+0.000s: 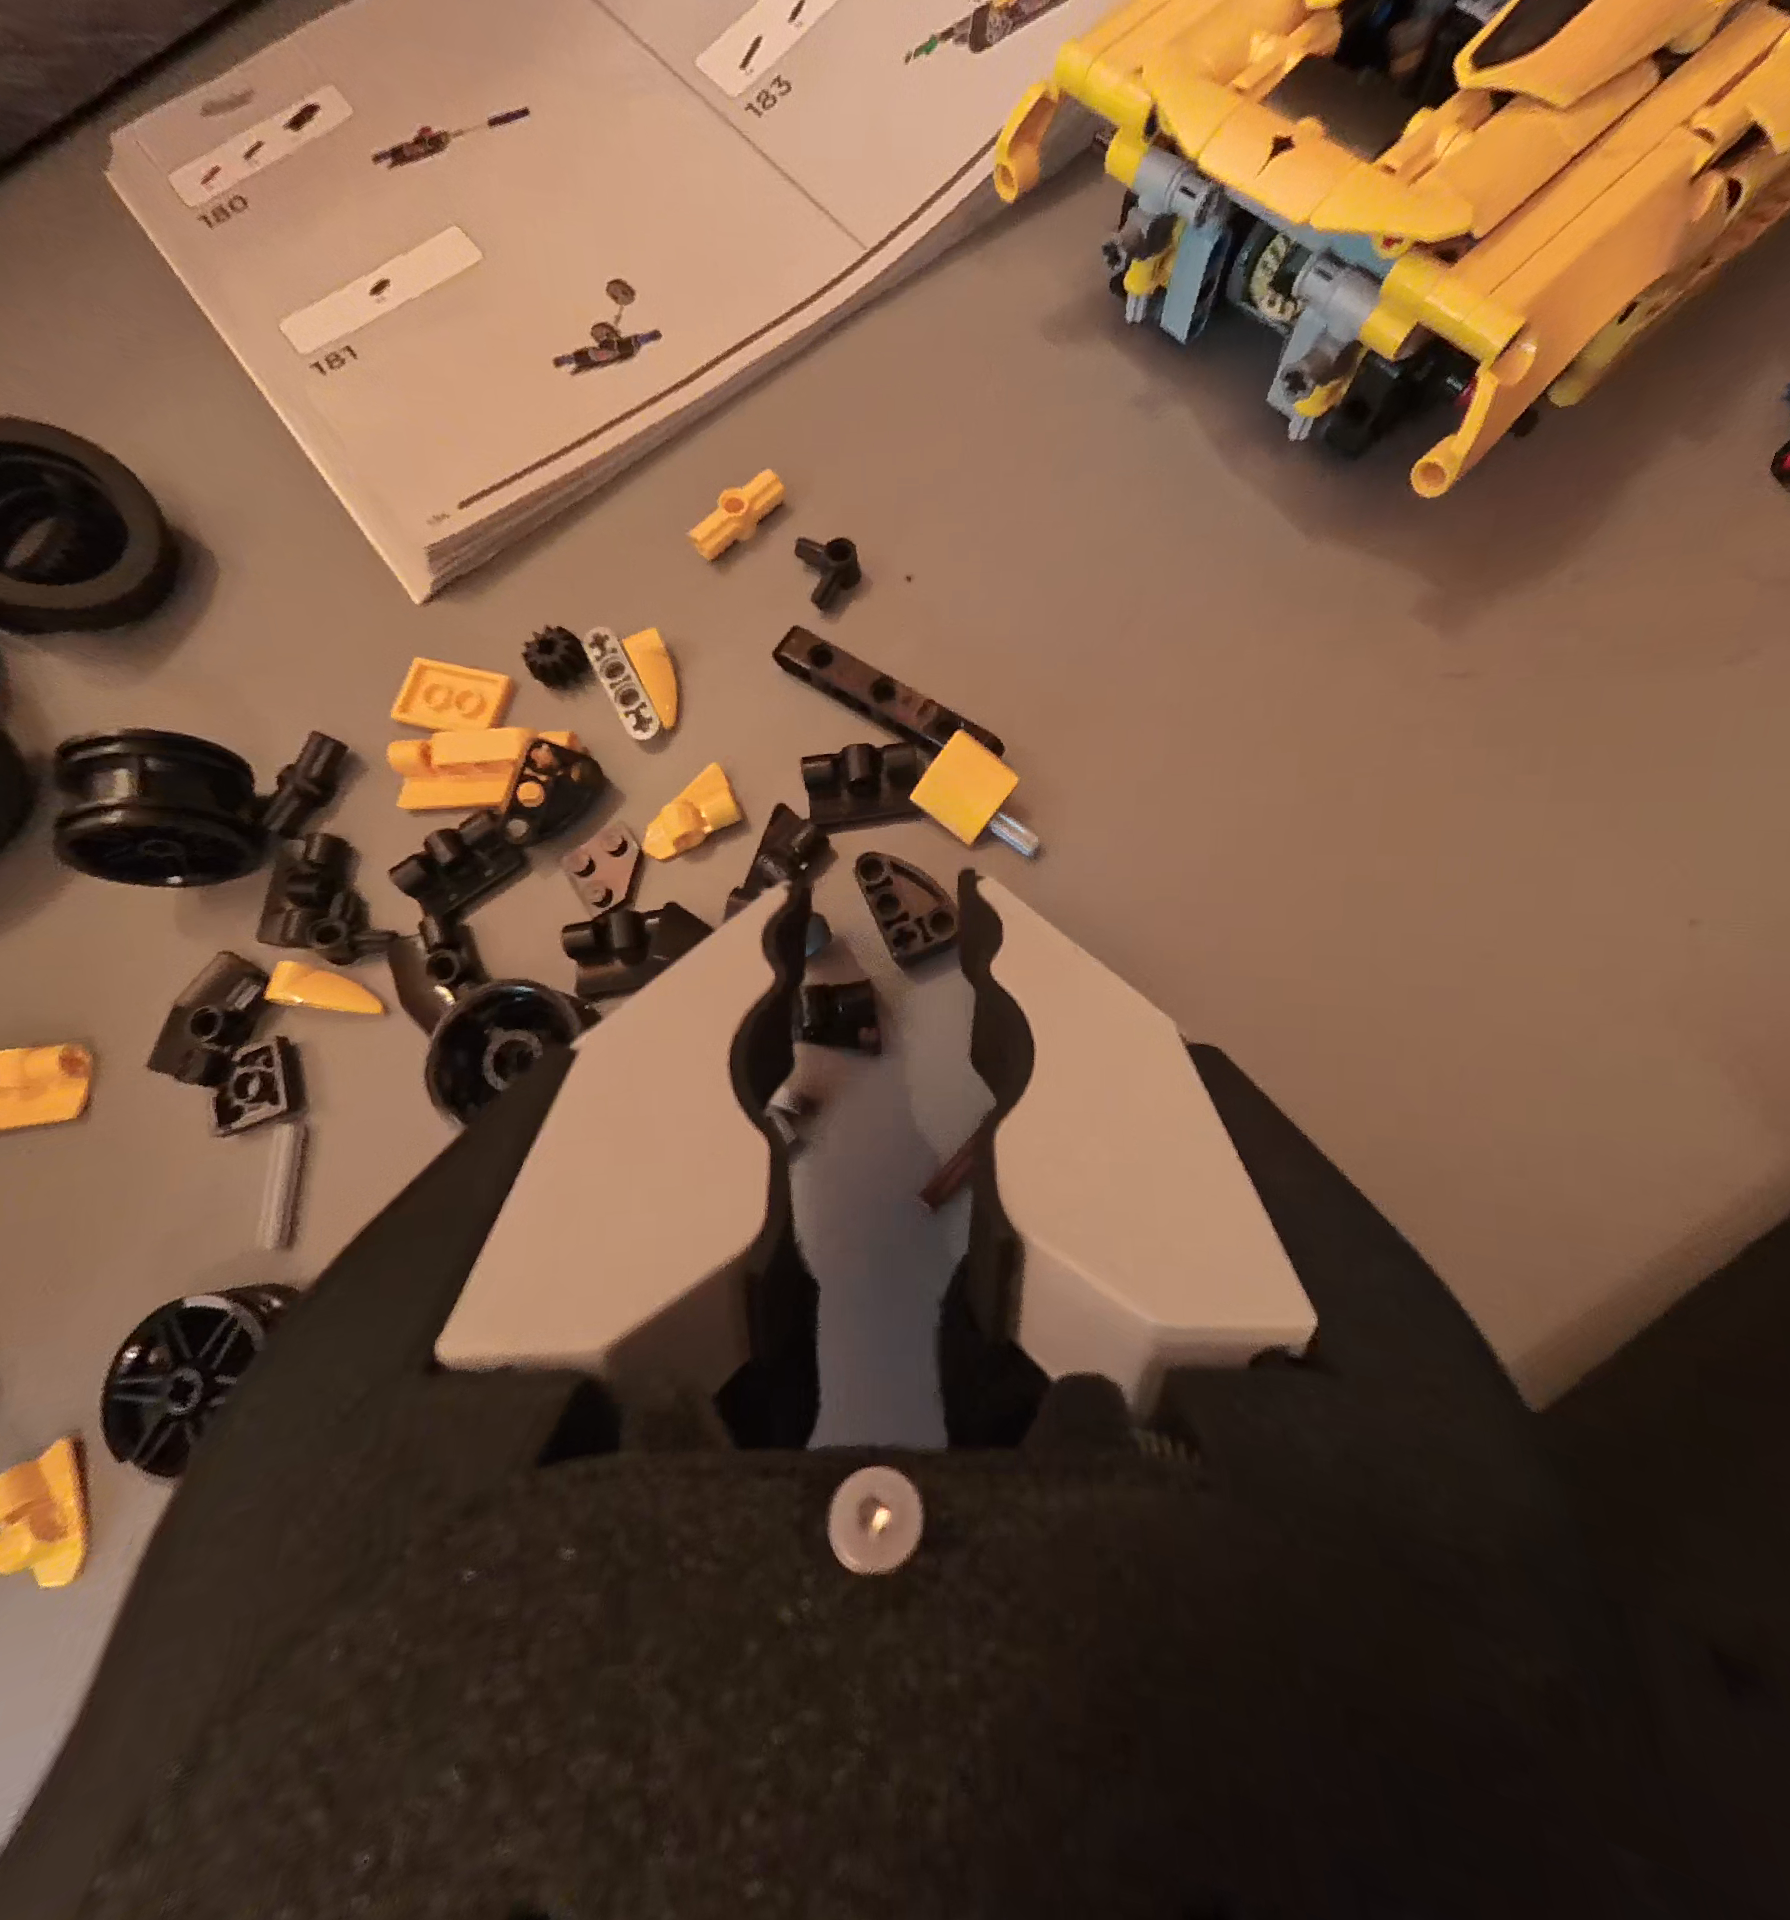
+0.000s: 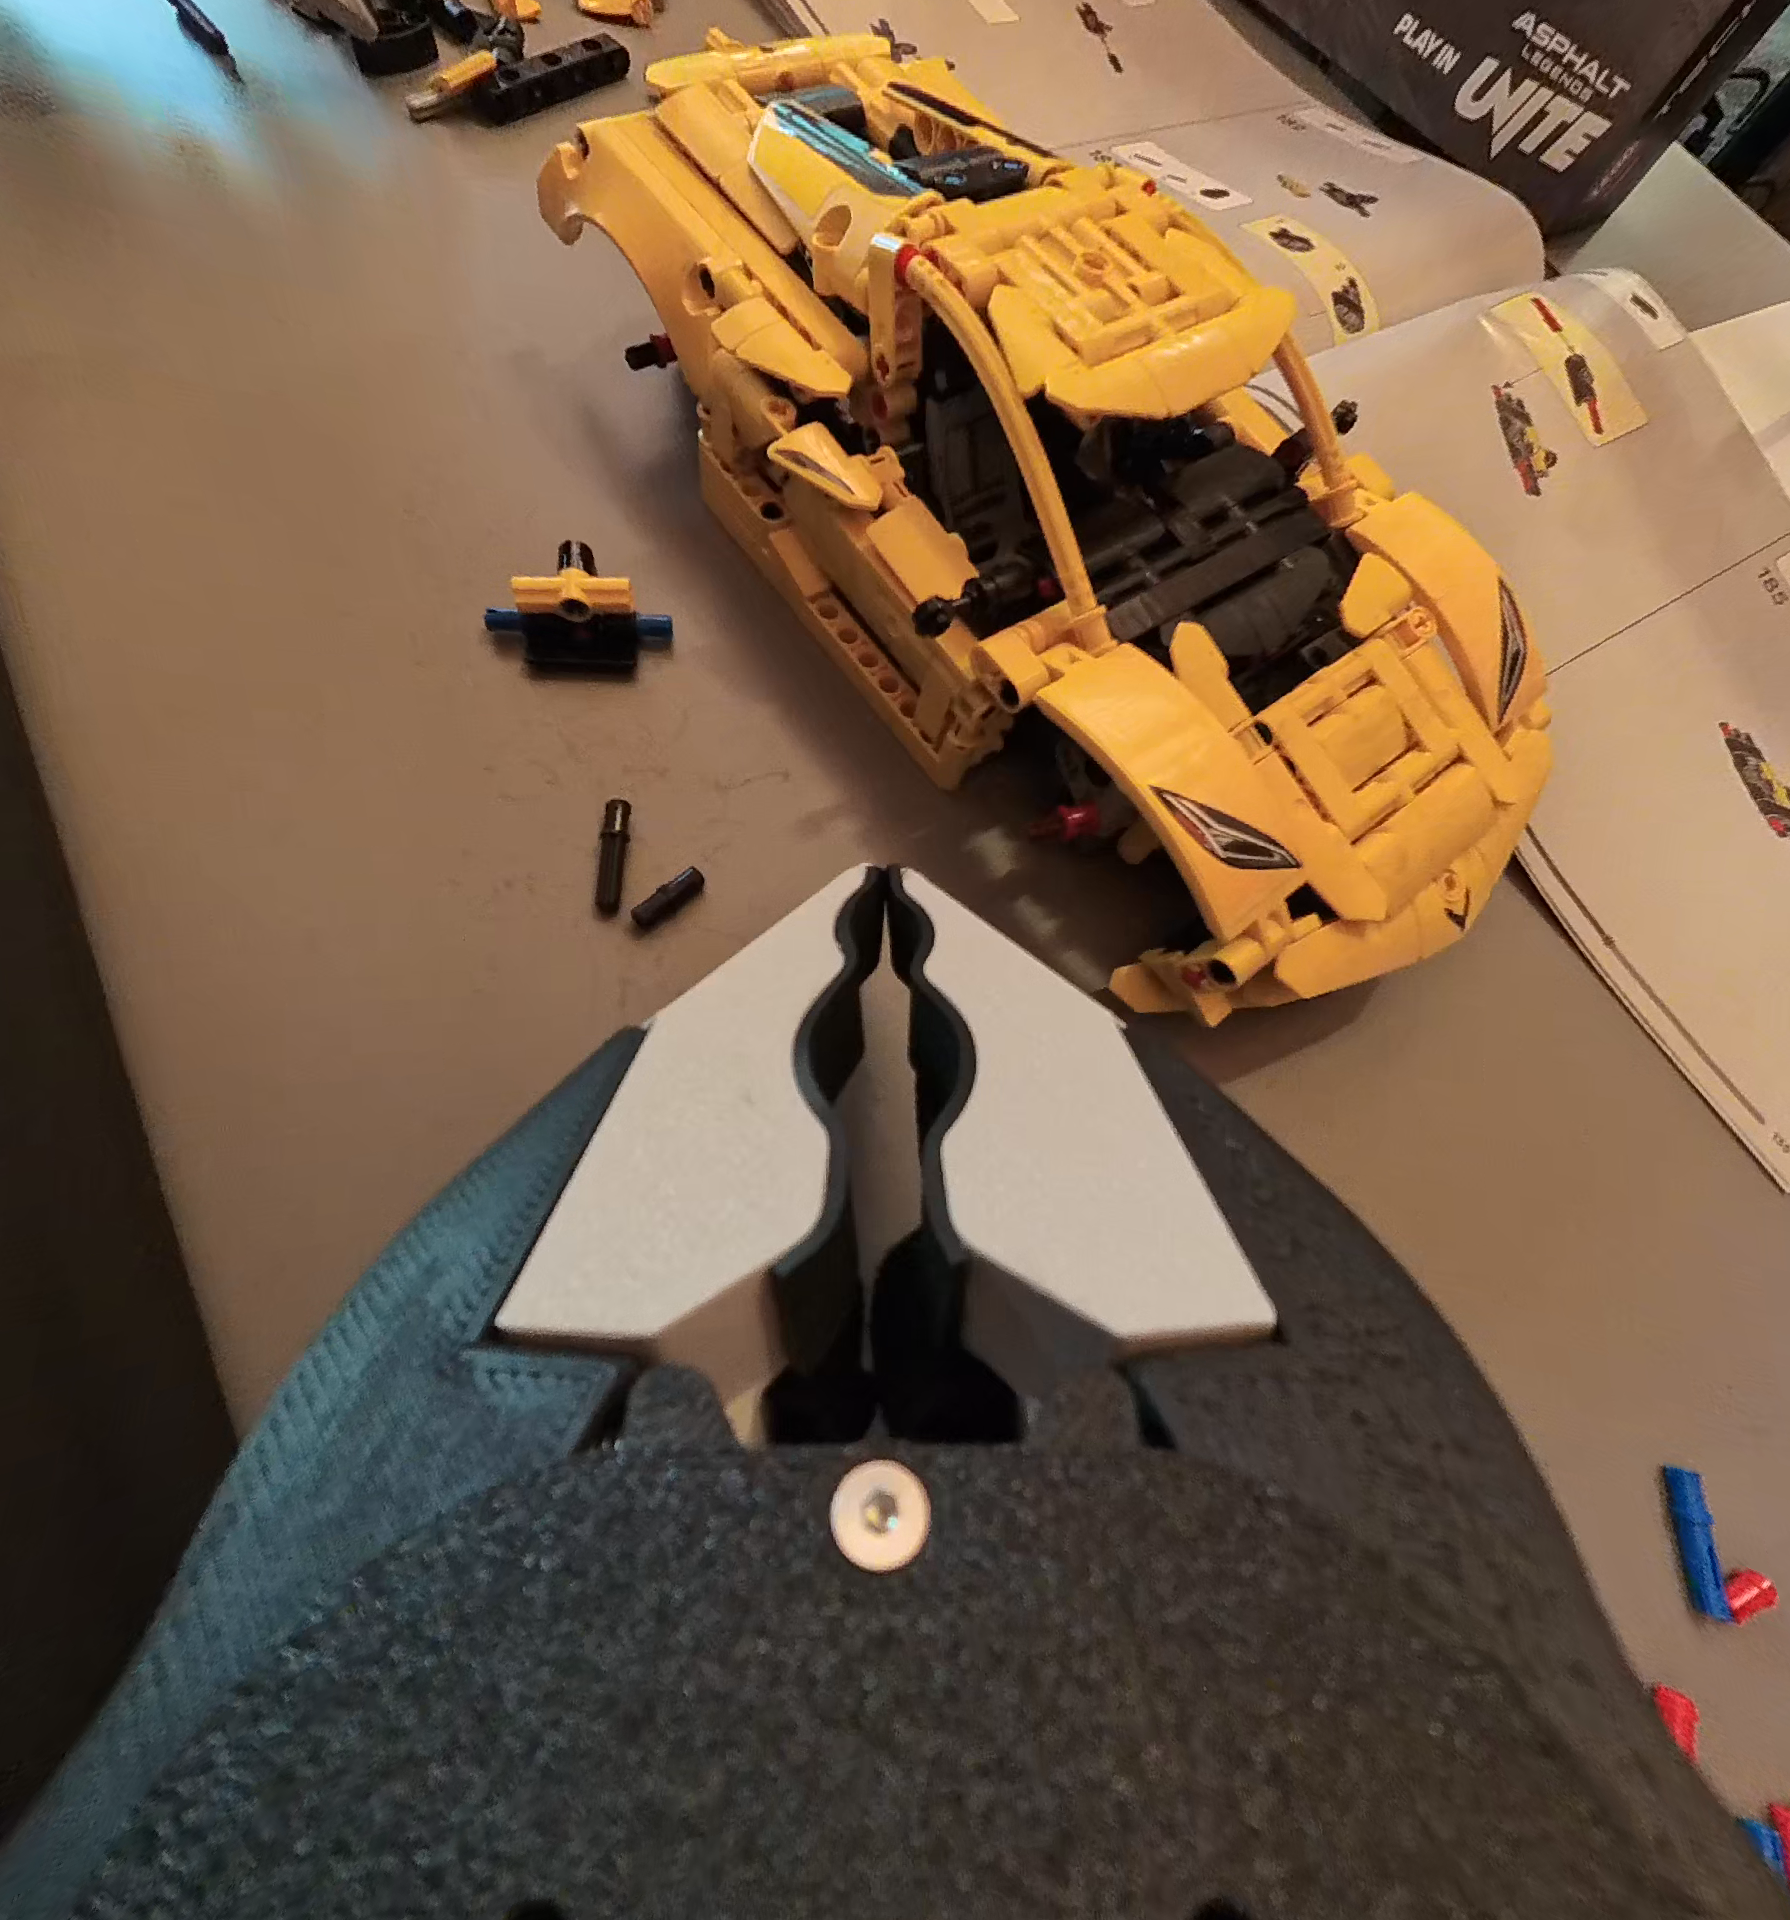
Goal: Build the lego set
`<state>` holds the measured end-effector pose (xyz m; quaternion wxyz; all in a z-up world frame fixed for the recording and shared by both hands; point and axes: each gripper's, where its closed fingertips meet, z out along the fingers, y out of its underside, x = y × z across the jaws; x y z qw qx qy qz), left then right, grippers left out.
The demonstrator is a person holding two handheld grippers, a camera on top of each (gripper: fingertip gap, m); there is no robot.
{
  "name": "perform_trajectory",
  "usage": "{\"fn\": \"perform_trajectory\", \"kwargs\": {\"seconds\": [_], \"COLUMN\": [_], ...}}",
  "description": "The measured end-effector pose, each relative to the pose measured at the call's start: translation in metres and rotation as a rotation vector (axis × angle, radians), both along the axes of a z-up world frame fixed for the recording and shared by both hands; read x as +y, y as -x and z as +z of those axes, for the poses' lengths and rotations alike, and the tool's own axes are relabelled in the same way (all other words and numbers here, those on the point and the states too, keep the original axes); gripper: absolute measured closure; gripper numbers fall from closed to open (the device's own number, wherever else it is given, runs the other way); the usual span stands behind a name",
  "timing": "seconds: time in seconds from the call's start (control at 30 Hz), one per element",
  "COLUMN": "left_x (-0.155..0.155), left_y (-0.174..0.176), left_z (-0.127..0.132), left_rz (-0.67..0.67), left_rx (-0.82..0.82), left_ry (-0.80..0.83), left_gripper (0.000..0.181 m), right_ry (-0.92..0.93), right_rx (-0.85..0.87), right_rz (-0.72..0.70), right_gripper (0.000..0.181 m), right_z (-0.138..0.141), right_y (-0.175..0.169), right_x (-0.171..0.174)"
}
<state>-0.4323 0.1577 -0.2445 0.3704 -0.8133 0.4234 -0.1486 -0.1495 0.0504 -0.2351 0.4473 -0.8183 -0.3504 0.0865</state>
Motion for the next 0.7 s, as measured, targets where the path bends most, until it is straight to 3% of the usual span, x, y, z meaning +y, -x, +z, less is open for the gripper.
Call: {"fn": "perform_trajectory", "kwargs": {"seconds": [0.2, 0.27, 0.7], "left_x": [0.0009, -0.0019, -0.0046], "left_y": [0.0030, 0.0011, -0.0013], "left_z": [-0.0086, -0.0092, -0.0031], "left_rz": [0.020, 0.007, 0.015], "left_rx": [0.026, 0.022, 0.019], "left_ry": [0.022, 0.037, 0.019], "left_gripper": [0.154, 0.165, 0.166], "right_ry": [-0.001, -0.002, -0.014], "right_rx": [0.000, -0.002, 0.005], "right_rz": [0.004, 0.006, 0.004], "right_gripper": [0.181, 0.181, 0.181], "right_z": [0.0004, 0.0004, 0.0027], "right_y": [0.0006, 0.0009, 0.0002], "right_x": [-0.0008, -0.0011, -0.0020]}}
